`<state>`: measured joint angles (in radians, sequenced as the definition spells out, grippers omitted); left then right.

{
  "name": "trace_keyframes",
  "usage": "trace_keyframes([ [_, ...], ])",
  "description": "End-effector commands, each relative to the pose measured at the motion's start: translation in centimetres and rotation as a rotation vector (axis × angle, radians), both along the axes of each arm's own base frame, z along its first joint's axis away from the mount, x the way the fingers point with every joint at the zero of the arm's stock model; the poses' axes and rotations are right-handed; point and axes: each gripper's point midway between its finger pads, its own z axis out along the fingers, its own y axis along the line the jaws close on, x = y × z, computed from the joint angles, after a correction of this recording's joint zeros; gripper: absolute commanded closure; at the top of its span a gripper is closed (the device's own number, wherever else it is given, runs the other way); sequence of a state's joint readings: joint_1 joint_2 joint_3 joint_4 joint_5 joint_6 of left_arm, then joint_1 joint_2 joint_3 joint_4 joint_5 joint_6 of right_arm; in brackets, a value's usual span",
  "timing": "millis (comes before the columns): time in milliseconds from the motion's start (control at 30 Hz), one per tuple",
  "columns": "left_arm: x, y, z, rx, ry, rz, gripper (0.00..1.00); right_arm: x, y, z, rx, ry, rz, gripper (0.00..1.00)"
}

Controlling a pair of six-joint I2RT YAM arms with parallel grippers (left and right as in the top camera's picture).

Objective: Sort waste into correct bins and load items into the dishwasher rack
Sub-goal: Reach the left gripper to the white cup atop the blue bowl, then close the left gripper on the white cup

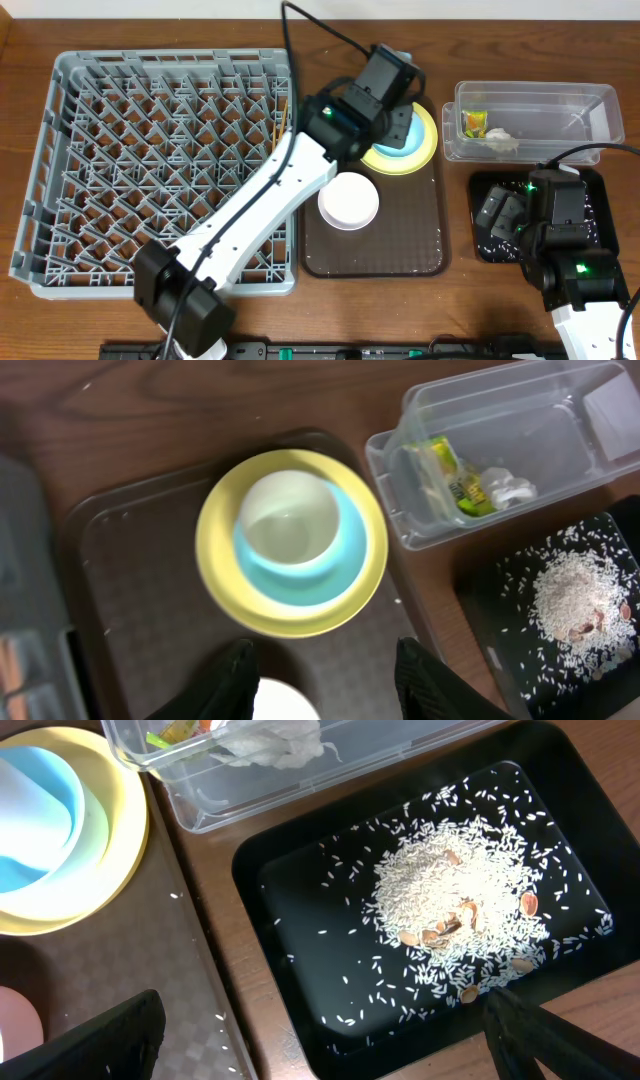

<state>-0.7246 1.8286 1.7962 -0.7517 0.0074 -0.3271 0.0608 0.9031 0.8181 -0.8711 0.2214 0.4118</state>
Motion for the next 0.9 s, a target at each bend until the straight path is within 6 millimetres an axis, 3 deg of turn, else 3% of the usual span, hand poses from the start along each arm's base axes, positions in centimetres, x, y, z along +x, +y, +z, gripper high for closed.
trace_keyframes([
  [0,0.7,-1.0,-0.7,0.019,-0.021,-0.015,0.53,0.0,-0.4,0.2,-0.016,-0.003,-0.006,0.01],
  [333,2.2,-2.4,-5.6,0.060,0.025,-0.017,0.53,0.0,-0.4,0.2,-0.016,-0.003,-0.006,0.01],
  [467,3.2,-3.3,-7.8,0.068,0.029,-0.021,0.61,0.0,-0.4,0.2,-0.016,-0.003,-0.006,0.01],
  [867,6.3,-6.2,-11.5,0.061,-0.064,-0.087,0.65,0.0,-0.4,0.2,-0.016,-0.003,-0.006,0.01],
])
